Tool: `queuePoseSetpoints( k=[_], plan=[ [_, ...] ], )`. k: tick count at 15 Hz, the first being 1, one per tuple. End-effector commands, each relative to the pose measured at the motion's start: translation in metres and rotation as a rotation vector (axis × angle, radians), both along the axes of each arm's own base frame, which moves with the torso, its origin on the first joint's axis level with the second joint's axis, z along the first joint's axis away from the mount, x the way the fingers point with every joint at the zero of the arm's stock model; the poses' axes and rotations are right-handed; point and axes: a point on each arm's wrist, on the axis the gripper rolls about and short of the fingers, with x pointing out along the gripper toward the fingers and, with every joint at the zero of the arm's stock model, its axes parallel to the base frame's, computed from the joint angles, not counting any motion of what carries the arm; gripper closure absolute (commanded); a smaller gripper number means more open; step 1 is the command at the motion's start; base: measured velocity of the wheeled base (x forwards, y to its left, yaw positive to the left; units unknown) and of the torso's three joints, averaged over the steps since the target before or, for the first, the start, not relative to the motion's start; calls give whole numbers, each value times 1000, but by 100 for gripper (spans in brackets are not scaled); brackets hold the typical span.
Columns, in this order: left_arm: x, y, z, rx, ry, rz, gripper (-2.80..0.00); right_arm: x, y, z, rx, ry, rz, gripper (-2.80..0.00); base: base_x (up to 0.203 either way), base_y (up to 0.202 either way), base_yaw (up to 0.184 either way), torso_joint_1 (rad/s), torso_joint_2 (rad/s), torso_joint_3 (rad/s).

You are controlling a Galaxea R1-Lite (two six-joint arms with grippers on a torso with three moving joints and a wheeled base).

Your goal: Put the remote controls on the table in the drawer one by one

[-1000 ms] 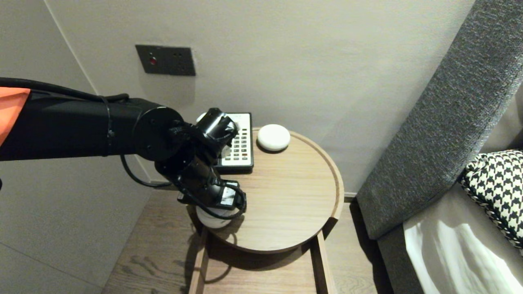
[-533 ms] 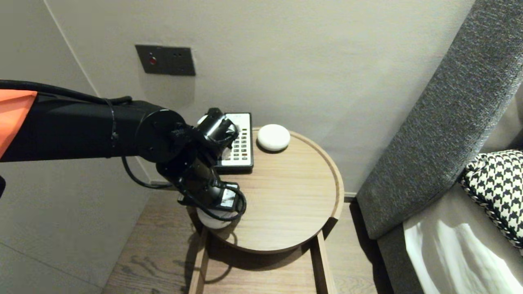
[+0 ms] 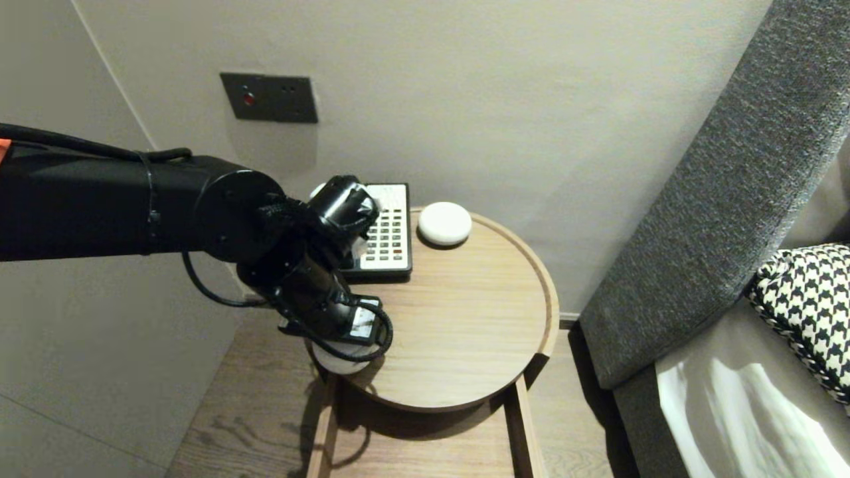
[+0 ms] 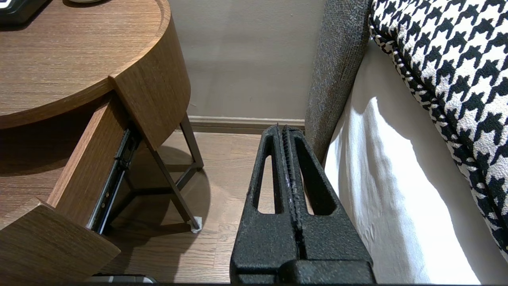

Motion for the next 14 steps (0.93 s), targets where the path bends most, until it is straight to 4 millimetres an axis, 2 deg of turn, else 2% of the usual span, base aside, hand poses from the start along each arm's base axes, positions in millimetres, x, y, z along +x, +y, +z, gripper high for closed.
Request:
queuePoseSetpoints(
  k=[1,4,6,9,14],
  plan=[
    [-13,1,12,-14,-14,-19,0,3,0,-11,0,41,0,0,0,0,0,0,0,0],
    [-40,-10,17,-13,3,-92,0,3,0,-11,0,41,0,0,0,0,0,0,0,0],
    [-61,-20,11,-1,28,-146,0,3,0,-11,0,41,0,0,0,0,0,0,0,0],
    [-92,-29,-4,21,80,-196,0,3,0,-11,0,41,0,0,0,0,0,0,0,0],
    [-119,-28,-44,74,133,-238,0,3,0,-11,0,41,0,0,0,0,0,0,0,0]
  ],
)
